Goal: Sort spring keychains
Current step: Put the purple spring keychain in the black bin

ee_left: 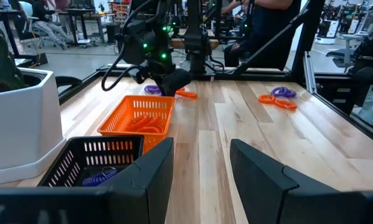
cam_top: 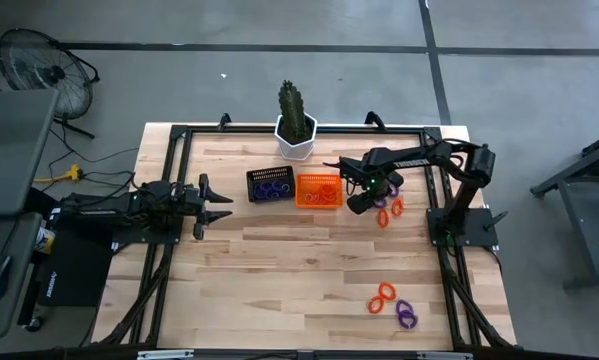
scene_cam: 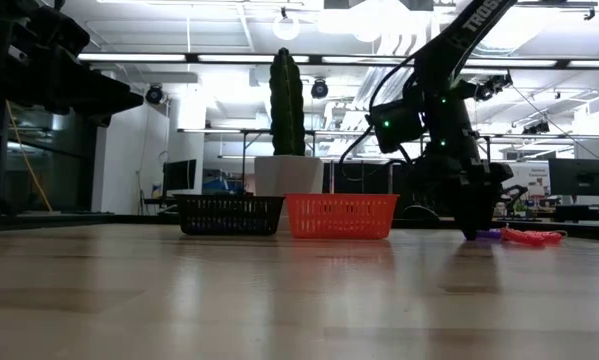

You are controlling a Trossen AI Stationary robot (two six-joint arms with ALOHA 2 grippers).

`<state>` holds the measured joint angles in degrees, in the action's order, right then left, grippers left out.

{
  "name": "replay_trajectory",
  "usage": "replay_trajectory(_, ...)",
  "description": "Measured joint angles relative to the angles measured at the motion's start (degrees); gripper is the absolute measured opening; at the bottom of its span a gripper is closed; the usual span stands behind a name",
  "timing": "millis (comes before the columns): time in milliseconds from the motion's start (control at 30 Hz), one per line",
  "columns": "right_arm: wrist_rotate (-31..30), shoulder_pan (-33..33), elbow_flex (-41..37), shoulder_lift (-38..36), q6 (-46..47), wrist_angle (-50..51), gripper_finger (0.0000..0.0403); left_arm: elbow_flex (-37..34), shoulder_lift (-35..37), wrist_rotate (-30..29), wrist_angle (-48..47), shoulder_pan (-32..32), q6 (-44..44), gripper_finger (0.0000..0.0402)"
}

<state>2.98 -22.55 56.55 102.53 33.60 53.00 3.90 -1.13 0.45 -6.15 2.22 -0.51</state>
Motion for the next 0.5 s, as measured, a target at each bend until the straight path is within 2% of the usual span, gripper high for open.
replay_trajectory(233,1.44,-0.43,-0.09,0.12,0.02,-0.75,0.0142,0.01,-0.02,0.00,0.00,0.01,0.00,0.0156)
replay_trajectory(500,2.37,-0.70,-0.11,0.19,0.01,-1.38,0.0090,0.02,-0.02,0.00,0.00,0.02,0.00,0.0156)
